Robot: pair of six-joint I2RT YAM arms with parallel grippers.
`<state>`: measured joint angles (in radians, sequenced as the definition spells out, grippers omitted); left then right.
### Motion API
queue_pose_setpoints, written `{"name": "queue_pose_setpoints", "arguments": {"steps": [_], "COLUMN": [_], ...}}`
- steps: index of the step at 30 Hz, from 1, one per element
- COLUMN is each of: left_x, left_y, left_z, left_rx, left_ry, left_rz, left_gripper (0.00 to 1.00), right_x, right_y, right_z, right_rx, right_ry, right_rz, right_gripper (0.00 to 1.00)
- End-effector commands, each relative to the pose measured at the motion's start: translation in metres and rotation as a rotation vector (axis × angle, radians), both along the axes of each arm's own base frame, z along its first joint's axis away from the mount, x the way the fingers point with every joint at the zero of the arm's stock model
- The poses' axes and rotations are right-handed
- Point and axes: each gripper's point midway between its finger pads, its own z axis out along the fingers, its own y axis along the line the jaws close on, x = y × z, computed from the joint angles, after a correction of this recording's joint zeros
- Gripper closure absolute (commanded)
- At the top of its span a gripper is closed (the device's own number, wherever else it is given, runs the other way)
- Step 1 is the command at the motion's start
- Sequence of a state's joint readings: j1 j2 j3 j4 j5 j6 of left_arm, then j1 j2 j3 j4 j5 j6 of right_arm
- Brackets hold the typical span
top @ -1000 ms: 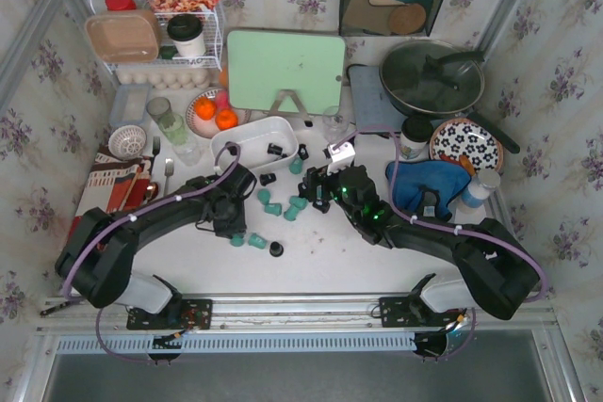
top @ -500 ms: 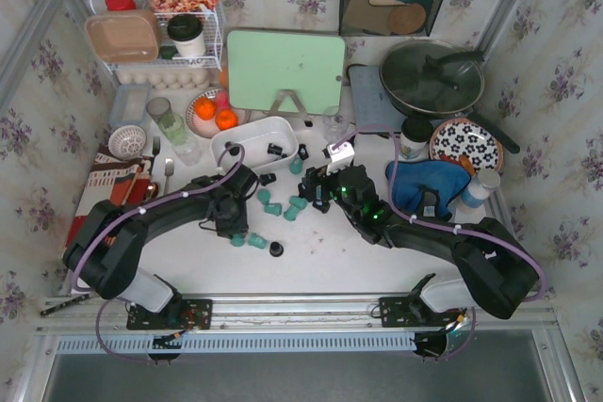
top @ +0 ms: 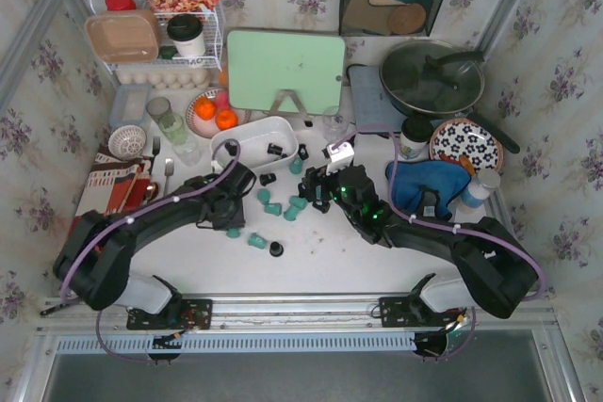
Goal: Mix the coffee capsules in the storage basket
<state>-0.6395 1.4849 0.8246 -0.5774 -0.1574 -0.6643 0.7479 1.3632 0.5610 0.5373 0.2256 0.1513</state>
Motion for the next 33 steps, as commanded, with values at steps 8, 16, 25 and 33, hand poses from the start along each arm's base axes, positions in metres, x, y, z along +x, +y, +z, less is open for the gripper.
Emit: {"name": "queue_pose_setpoints", "arguments": {"steps": [8,16,25,33], "left_x": [0.085,0.173,0.234,0.233], "left_y": [0.01,-0.002,-0.003,0.002], "left_z": [0.103,0.119,0.069,0.03], "left_rx": [0.055,-0.032,-0.049,-0.009], "left_ry": [-0.44,-0.496,-0.366,-0.307], "left_rz": [0.005,0.059,0.094,0.118], "left_gripper": [0.7,0.69,0.66,0.62], "right_x": [0.003,0.003,0.003,0.002], "right_y": [0.003,0.001,0.003,0.011], "right_z": [0.004,0.006,0.005,0.001], "right_rx": [0.002,0.006,0.003,0.006], "right_ry": [0.001,-0.007,0.005,0.037], "right_rz": [-0.002,-0.008,-0.006,0.022], "right_gripper": [0.19,0.19,0.19,0.19]}}
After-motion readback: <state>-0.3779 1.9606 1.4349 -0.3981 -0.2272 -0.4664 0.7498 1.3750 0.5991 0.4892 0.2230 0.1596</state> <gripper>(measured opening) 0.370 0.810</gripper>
